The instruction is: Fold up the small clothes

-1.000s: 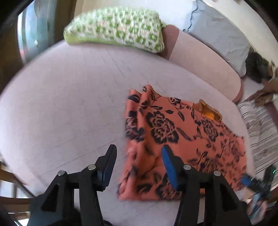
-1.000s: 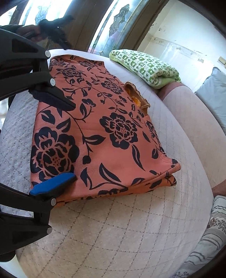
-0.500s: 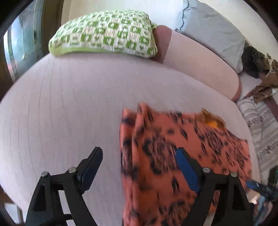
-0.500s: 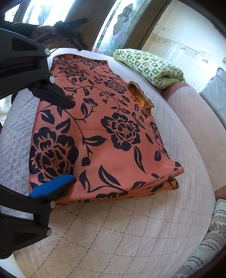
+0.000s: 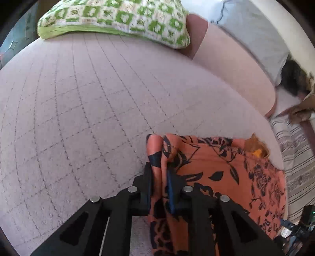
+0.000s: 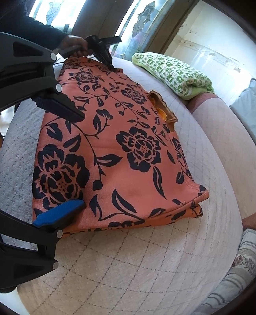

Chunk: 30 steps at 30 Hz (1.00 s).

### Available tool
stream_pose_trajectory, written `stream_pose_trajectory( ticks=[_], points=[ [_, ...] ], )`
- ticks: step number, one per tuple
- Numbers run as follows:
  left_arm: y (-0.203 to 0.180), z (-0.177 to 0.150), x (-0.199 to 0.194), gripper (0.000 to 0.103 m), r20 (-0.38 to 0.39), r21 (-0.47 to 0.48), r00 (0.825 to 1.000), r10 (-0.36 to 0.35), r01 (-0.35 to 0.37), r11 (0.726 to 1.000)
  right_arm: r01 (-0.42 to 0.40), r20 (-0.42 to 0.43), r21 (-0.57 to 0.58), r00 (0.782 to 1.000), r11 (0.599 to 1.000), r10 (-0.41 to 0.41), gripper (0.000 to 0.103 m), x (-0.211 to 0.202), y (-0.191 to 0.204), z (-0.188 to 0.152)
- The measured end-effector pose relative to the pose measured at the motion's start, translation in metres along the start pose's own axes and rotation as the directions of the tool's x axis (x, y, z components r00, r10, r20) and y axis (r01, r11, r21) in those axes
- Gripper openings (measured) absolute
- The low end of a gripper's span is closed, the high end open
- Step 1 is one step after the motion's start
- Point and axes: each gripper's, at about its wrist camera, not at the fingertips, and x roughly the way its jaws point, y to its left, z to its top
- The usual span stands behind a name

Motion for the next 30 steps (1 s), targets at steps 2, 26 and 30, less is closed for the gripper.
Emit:
stream_pose_trajectory(
  ticks=[2, 26, 30],
  points=[
    [-0.013, -0.004, -0.009, 0.024, 0.020, 0.054, 0.998, 0.058, -0.059, 0.997, -0.017, 0.006, 0.016, 1.000, 1.000, 0.017, 0.083, -0.002, -0.004, -0.001],
    [-0.187, -0.098, -0.058, 0.074, 0.093, 0.373, 0.995, 0.022, -0.056, 0.926, -0.211, 0.068, 0.496, 0.977, 0.843, 0.205, 0.083, -0.025, -0.059, -0.062],
    [-0.197, -0.098, -0.056, 0.074, 0.094, 0.385, 0.993, 0.068, -0.099, 0.917, -0.234, 0.136, 0.551, 0.972, 0.801, 0.191, 0.083, -0.014, -0.065, -0.057]
  ],
)
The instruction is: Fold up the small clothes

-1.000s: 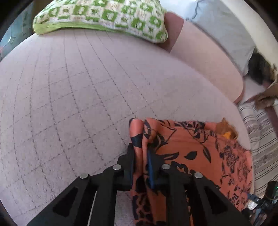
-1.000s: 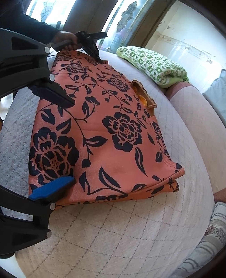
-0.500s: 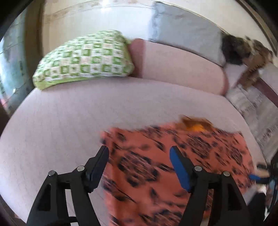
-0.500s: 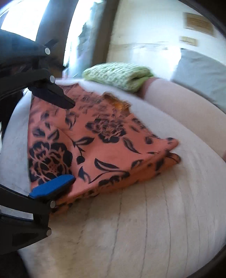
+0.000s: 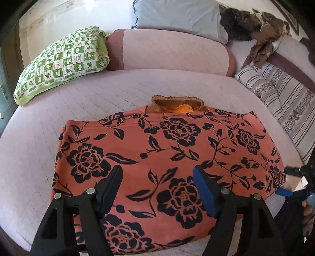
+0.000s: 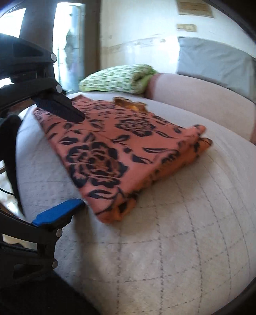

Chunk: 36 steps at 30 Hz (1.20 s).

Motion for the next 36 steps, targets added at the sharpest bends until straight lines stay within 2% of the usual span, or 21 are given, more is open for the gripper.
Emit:
stream_pose_trajectory(
  ticks=[4, 8, 12, 16, 18, 19, 20, 21, 24, 27, 29, 31, 34, 36],
  points=[
    [-0.002, -0.002, 0.001, 0.076, -0.015, -0.019, 1.000, 0.025, -0.025, 1.000, 0.021, 0.066, -0.029, 0.998, 0.999, -0.019, 0.083, -0.005, 0.009, 0.003],
    [-0.005, -0.003, 0.007, 0.076, -0.041, -0.009, 0.998, 0.037, -0.038, 0.999, 0.024, 0.092, 0.014, 0.995, 1.000, -0.025, 0.083, -0.004, 0.008, 0.008],
    [-0.006, -0.002, 0.012, 0.076, -0.053, -0.003, 0.998, 0.038, -0.038, 0.999, 0.049, 0.105, -0.008, 0.993, 0.999, -0.048, 0.083, -0.005, 0.015, 0.014],
    [-0.005, -0.005, 0.028, 0.082, -0.077, 0.001, 0.995, 0.057, -0.057, 0.998, 0.161, 0.165, -0.114, 0.976, 0.980, -0.141, 0.083, -0.015, 0.033, 0.013],
    [-0.003, -0.011, 0.048, 0.082, -0.140, 0.012, 0.986, 0.087, -0.086, 0.996, 0.216, 0.204, -0.156, 0.962, 0.964, -0.183, 0.083, -0.020, 0.038, 0.020],
    [-0.002, -0.014, 0.055, 0.084, -0.151, 0.009, 0.985, 0.086, -0.085, 0.996, 0.226, 0.194, -0.171, 0.962, 0.959, -0.192, 0.083, -0.018, 0.038, 0.025],
    [-0.002, -0.016, 0.054, 0.085, -0.117, 0.016, 0.989, 0.090, -0.089, 0.996, 0.229, 0.181, -0.185, 0.964, 0.956, -0.196, 0.083, -0.014, 0.038, 0.032],
    [-0.004, -0.016, 0.055, 0.085, -0.117, 0.025, 0.988, 0.096, -0.094, 0.995, 0.231, 0.178, -0.194, 0.964, 0.953, -0.198, 0.083, -0.013, 0.037, 0.035],
    [0.000, -0.015, 0.055, 0.085, -0.124, 0.011, 0.989, 0.079, -0.078, 0.997, 0.240, 0.154, -0.180, 0.965, 0.954, -0.213, 0.083, -0.010, 0.031, 0.037],
    [0.000, -0.015, 0.053, 0.085, -0.126, 0.014, 0.989, 0.083, -0.082, 0.997, 0.217, 0.195, -0.168, 0.964, 0.962, -0.183, 0.083, -0.026, 0.030, 0.018],
    [0.000, -0.006, 0.045, 0.085, -0.121, -0.030, 0.990, 0.070, -0.074, 0.997, 0.190, 0.181, -0.167, 0.971, 0.968, -0.160, 0.083, -0.029, 0.029, -0.001],
    [-0.005, 0.005, 0.030, 0.085, -0.058, -0.064, 0.998, 0.031, -0.035, 0.997, 0.193, 0.123, -0.192, 0.977, 0.962, -0.172, 0.083, -0.017, 0.031, -0.012],
    [-0.020, 0.013, 0.018, 0.085, 0.016, -0.015, 1.000, -0.001, 0.002, 1.000, 0.203, 0.098, -0.189, 0.977, 0.961, -0.187, 0.083, 0.005, 0.032, -0.011],
    [-0.025, 0.007, 0.034, 0.085, -0.042, 0.007, 0.999, 0.005, -0.005, 1.000, 0.184, 0.109, -0.144, 0.979, 0.972, -0.169, 0.084, 0.011, 0.032, -0.003]
  ],
)
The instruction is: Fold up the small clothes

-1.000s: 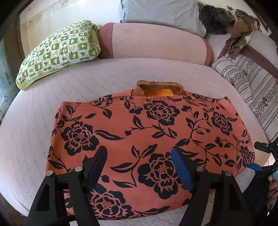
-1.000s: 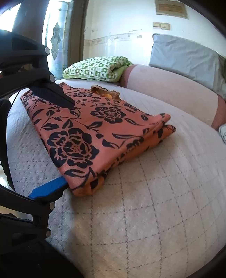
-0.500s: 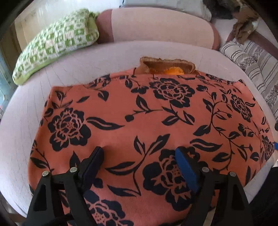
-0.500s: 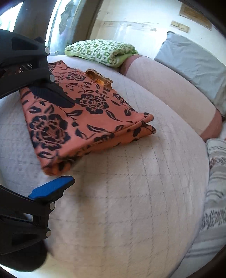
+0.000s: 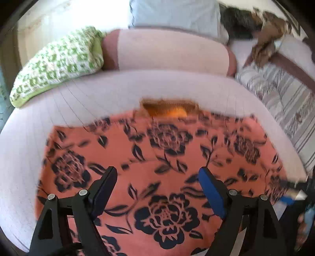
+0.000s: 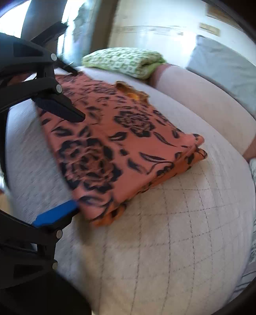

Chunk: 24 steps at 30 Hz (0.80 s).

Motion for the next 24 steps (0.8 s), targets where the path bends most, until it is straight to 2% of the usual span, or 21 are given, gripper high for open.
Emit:
stream_pose_trajectory(
  ticks=[2, 3, 5, 6, 7, 8, 9, 10, 11, 12, 13, 14, 15, 16, 18, 19, 21, 22, 24],
  points=[
    [-0.003, -0.013, 0.037, 0.088, -0.138, 0.049, 0.989, 0.045, -0.039, 0.998, -0.012, 0.023, 0.037, 1.000, 0.999, 0.011, 0.084, 0.001, 0.000, 0.007],
    [-0.004, -0.015, 0.034, 0.089, -0.088, 0.062, 0.995, 0.055, -0.049, 0.997, -0.026, 0.034, 0.065, 0.999, 0.998, 0.024, 0.084, 0.000, -0.002, 0.009],
    [-0.006, -0.009, 0.025, 0.085, -0.108, 0.042, 0.993, 0.054, -0.050, 0.998, -0.048, 0.058, 0.115, 0.997, 0.992, 0.042, 0.082, -0.001, -0.006, 0.013],
    [-0.004, -0.004, 0.015, 0.085, -0.084, 0.004, 0.996, 0.023, -0.022, 1.000, -0.058, 0.068, 0.108, 0.996, 0.993, 0.051, 0.079, -0.001, -0.005, 0.014],
    [-0.004, 0.000, 0.002, 0.085, -0.031, -0.003, 0.999, 0.007, -0.008, 1.000, -0.043, 0.069, 0.080, 0.997, 0.996, 0.037, 0.064, 0.000, -0.002, 0.015],
    [-0.006, 0.001, -0.005, 0.085, 0.008, 0.022, 1.000, 0.029, -0.029, 0.999, -0.022, 0.057, 0.066, 0.998, 0.998, 0.018, 0.054, 0.002, 0.000, 0.016],
    [-0.008, -0.001, -0.006, 0.085, 0.018, 0.047, 0.999, 0.049, -0.050, 0.998, -0.005, 0.045, 0.064, 0.999, 0.998, 0.002, 0.049, 0.007, 0.000, 0.017],
    [-0.010, -0.006, 0.003, 0.085, -0.014, 0.075, 0.998, 0.057, -0.056, 0.996, 0.007, 0.042, 0.075, 0.999, 0.997, -0.010, 0.047, 0.011, 0.001, 0.018],
    [-0.011, -0.017, 0.026, 0.086, -0.121, 0.106, 0.991, 0.055, -0.042, 0.993, 0.002, 0.044, 0.089, 0.999, 0.996, -0.006, 0.047, 0.012, -0.001, 0.019],
    [-0.007, -0.023, 0.033, 0.088, -0.109, 0.107, 0.993, 0.047, -0.035, 0.994, 0.003, 0.055, 0.096, 0.998, 0.995, -0.008, 0.047, 0.012, 0.000, 0.020],
    [-0.007, -0.026, 0.030, 0.090, -0.056, 0.119, 0.997, 0.046, -0.039, 0.992, 0.009, 0.060, 0.094, 0.998, 0.996, -0.014, 0.047, 0.013, 0.001, 0.022],
    [-0.006, -0.025, 0.029, 0.089, -0.063, 0.117, 0.997, 0.045, -0.037, 0.992, 0.022, 0.068, 0.059, 0.997, 0.998, -0.026, 0.045, 0.013, 0.008, 0.024],
    [-0.003, -0.021, 0.028, 0.089, -0.078, 0.088, 0.996, 0.033, -0.026, 0.996, 0.029, 0.072, 0.028, 0.997, 0.999, -0.031, 0.038, 0.015, 0.016, 0.026],
    [-0.001, -0.018, 0.027, 0.088, -0.091, 0.075, 0.996, 0.022, -0.015, 0.997, 0.030, 0.076, -0.010, 0.997, 1.000, -0.029, 0.025, 0.014, 0.025, 0.026],
    [0.008, -0.015, 0.025, 0.087, -0.094, 0.050, 0.995, -0.017, 0.022, 0.998, 0.034, 0.113, -0.143, 0.993, 0.989, -0.018, 0.019, 0.004, 0.066, 0.024],
    [0.015, -0.013, 0.019, 0.083, -0.086, 0.020, 0.996, -0.033, 0.035, 0.999, 0.037, 0.139, -0.229, 0.990, 0.973, -0.004, 0.017, -0.003, 0.093, 0.020],
    [0.032, -0.015, 0.001, 0.082, -0.042, -0.085, 0.997, -0.060, 0.056, 0.995, 0.035, 0.186, -0.429, 0.981, 0.903, 0.051, 0.017, -0.018, 0.162, -0.001],
    [0.046, -0.017, -0.012, 0.082, -0.004, -0.145, 0.997, -0.073, 0.071, 0.987, 0.021, 0.182, -0.483, 0.980, 0.875, 0.077, 0.017, -0.021, 0.182, -0.012],
    [0.081, -0.025, -0.040, 0.082, 0.072, -0.271, 0.997, -0.041, 0.059, 0.961, -0.024, 0.134, -0.612, 0.982, 0.791, 0.133, 0.017, -0.017, 0.227, -0.047]
  ],
)
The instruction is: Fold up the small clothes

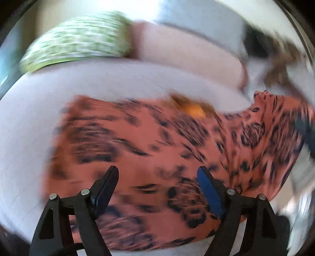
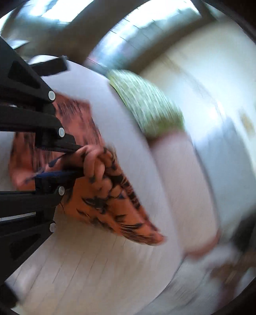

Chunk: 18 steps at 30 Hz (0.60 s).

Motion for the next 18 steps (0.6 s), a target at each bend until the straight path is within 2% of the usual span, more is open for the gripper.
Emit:
stream_pose_trajectory(
  ticks=[1, 2, 3, 5, 6, 7, 8, 9, 10, 11, 13, 15, 16, 17, 18],
  points=[
    [0.021, 0.000, -0.014, 0.082, 0.030, -0.068, 0.999, 0.012, -0.010, 0.998, -0.040, -0.027, -0.053, 0.999, 0.998, 0.038, 0.017, 0.008, 0.022, -0.007],
    [0.036, -0.001, -0.023, 0.082, 0.043, -0.108, 0.999, 0.024, -0.019, 0.994, -0.095, -0.100, -0.093, 0.991, 0.991, 0.086, 0.018, 0.028, 0.041, -0.022],
    [0.049, -0.004, -0.029, 0.082, 0.046, -0.141, 0.998, 0.037, -0.030, 0.990, -0.123, -0.146, -0.095, 0.983, 0.988, 0.108, 0.020, 0.043, 0.045, -0.033],
    [0.070, -0.012, -0.035, 0.082, 0.038, -0.192, 0.998, 0.049, -0.041, 0.981, -0.167, -0.300, -0.056, 0.943, 0.984, 0.143, 0.027, 0.094, 0.040, -0.068],
    [0.076, -0.012, -0.034, 0.082, 0.025, -0.205, 0.999, 0.047, -0.041, 0.978, -0.148, -0.368, -0.035, 0.921, 0.988, 0.125, 0.027, 0.113, 0.034, -0.083],
    [0.080, -0.015, -0.033, 0.082, 0.005, -0.217, 0.999, 0.038, -0.036, 0.975, -0.157, -0.386, 0.012, 0.910, 0.988, 0.149, 0.027, 0.118, 0.025, -0.094],
    [0.084, -0.018, -0.035, 0.082, -0.007, -0.230, 1.000, 0.013, -0.014, 0.973, -0.184, -0.335, 0.036, 0.924, 0.982, 0.186, 0.033, 0.107, 0.021, -0.093],
    [0.083, -0.020, -0.035, 0.082, -0.005, -0.238, 1.000, -0.022, 0.020, 0.971, -0.199, -0.318, 0.046, 0.926, 0.979, 0.203, 0.042, 0.100, 0.020, -0.090],
    [0.080, -0.021, -0.033, 0.082, -0.004, -0.237, 0.999, -0.048, 0.045, 0.970, -0.228, -0.302, 0.063, 0.924, 0.972, 0.236, 0.072, 0.089, 0.018, -0.087],
    [0.074, -0.020, -0.028, 0.083, -0.010, -0.231, 0.997, -0.074, 0.070, 0.970, -0.250, -0.258, 0.081, 0.930, 0.965, 0.263, 0.088, 0.074, 0.015, -0.081],
    [0.053, -0.021, -0.018, 0.083, -0.034, -0.209, 0.990, -0.135, 0.125, 0.970, -0.207, -0.167, 0.065, 0.962, 0.976, 0.215, 0.089, 0.048, 0.007, -0.073],
    [0.035, -0.025, -0.011, 0.083, -0.058, -0.187, 0.981, -0.185, 0.171, 0.967, -0.177, -0.149, 0.081, 0.971, 0.981, 0.188, 0.089, 0.037, -0.004, -0.070],
    [0.028, -0.029, -0.010, 0.083, -0.069, -0.186, 0.972, -0.225, 0.209, 0.960, -0.161, -0.140, 0.108, 0.974, 0.981, 0.176, 0.089, 0.031, -0.014, -0.070],
    [0.021, -0.031, -0.005, 0.083, -0.101, -0.210, 0.955, -0.279, 0.254, 0.944, -0.144, -0.138, 0.137, 0.977, 0.980, 0.162, 0.089, 0.026, -0.023, -0.072],
    [0.016, -0.034, -0.004, 0.083, -0.134, -0.234, 0.950, -0.282, 0.246, 0.941, -0.130, -0.138, 0.158, 0.979, 0.979, 0.153, 0.089, 0.026, -0.028, -0.071]
  ],
)
